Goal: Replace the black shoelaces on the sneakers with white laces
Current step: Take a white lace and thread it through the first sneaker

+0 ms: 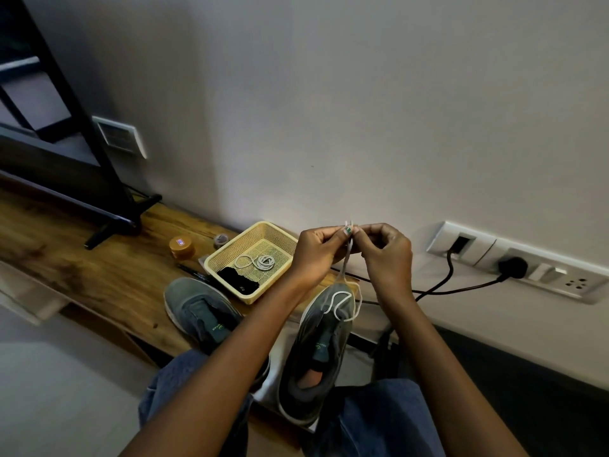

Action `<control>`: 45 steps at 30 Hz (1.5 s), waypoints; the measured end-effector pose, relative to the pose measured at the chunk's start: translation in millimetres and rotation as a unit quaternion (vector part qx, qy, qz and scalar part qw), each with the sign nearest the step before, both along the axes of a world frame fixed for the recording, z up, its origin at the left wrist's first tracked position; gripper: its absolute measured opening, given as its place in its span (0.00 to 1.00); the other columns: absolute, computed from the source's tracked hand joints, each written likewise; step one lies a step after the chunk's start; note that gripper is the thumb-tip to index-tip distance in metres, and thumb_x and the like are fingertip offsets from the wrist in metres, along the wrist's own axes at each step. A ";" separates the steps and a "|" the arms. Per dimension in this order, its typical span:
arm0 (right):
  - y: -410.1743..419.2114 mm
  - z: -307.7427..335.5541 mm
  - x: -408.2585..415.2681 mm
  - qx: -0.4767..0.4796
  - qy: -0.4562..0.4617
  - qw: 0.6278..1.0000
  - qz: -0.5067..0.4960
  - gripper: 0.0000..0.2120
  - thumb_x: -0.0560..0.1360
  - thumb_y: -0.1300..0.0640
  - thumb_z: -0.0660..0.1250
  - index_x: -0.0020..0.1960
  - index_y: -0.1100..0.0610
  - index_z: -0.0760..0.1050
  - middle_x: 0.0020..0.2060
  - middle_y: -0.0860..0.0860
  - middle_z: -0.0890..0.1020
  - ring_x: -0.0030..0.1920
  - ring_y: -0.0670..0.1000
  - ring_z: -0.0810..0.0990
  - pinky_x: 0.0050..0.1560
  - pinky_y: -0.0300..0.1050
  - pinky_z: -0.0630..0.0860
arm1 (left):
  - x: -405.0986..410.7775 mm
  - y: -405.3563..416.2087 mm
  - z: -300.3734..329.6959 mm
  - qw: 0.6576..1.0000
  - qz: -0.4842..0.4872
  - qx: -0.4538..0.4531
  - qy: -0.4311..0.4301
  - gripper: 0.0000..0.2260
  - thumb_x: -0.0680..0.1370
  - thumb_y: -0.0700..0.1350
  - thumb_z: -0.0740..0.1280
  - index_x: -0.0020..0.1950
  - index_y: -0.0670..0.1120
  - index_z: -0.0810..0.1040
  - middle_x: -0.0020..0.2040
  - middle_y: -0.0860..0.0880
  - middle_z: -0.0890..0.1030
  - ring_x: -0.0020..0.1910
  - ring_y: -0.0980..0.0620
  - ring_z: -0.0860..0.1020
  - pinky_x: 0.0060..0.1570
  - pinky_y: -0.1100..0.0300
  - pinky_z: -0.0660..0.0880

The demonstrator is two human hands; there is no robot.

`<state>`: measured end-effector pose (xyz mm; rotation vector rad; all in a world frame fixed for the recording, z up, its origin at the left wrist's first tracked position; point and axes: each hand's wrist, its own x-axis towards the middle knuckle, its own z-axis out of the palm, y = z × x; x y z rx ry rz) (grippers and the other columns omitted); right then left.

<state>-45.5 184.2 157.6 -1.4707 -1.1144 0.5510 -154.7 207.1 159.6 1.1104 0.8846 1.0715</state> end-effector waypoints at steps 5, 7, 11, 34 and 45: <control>2.8 -2.7 4.3 -0.012 0.067 0.998 0.004 0.08 0.72 0.55 0.73 0.44 0.55 0.76 0.40 0.55 0.82 0.39 0.53 0.80 0.38 0.45 0.74 | -2.7 4.1 -3.0 1.000 -0.003 -0.012 0.000 0.07 0.80 0.39 0.64 0.52 0.39 0.81 0.35 0.53 0.83 0.35 0.60 0.82 0.38 0.69 0.76; -1.7 -2.8 5.5 -0.009 0.095 0.995 -0.010 0.11 0.71 0.53 0.74 0.44 0.54 0.73 0.39 0.53 0.78 0.38 0.49 0.76 0.37 0.42 0.72 | -3.3 6.1 -1.9 1.000 0.005 -0.017 -0.010 0.07 0.80 0.38 0.64 0.51 0.39 0.82 0.36 0.51 0.84 0.35 0.58 0.83 0.37 0.69 0.76; -27.6 -35.7 -6.0 -0.010 0.060 0.997 -0.056 0.06 0.73 0.60 0.71 0.46 0.58 0.74 0.38 0.48 0.76 0.38 0.45 0.74 0.39 0.38 0.74 | -2.3 15.0 3.0 0.999 0.033 -0.002 -0.038 0.09 0.80 0.36 0.63 0.54 0.31 0.79 0.41 0.43 0.82 0.37 0.53 0.83 0.41 0.65 0.79; -58.0 -155.3 -54.2 -0.324 -0.418 0.840 0.120 0.32 0.72 0.41 0.48 0.59 0.58 0.81 0.57 0.53 0.82 0.59 0.51 0.80 0.54 0.54 0.77 | 21.5 37.1 90.2 0.981 0.065 0.182 -0.021 0.08 0.79 0.37 0.65 0.51 0.33 0.81 0.41 0.41 0.83 0.42 0.46 0.83 0.46 0.56 0.81; -57.2 -162.9 -55.3 -0.322 -0.458 0.821 0.110 0.35 0.72 0.40 0.46 0.64 0.59 0.77 0.66 0.58 0.75 0.67 0.56 0.73 0.70 0.54 0.57 | 27.5 30.3 89.9 0.980 0.045 0.189 -0.034 0.09 0.79 0.37 0.65 0.53 0.33 0.81 0.43 0.40 0.83 0.42 0.48 0.83 0.45 0.58 0.81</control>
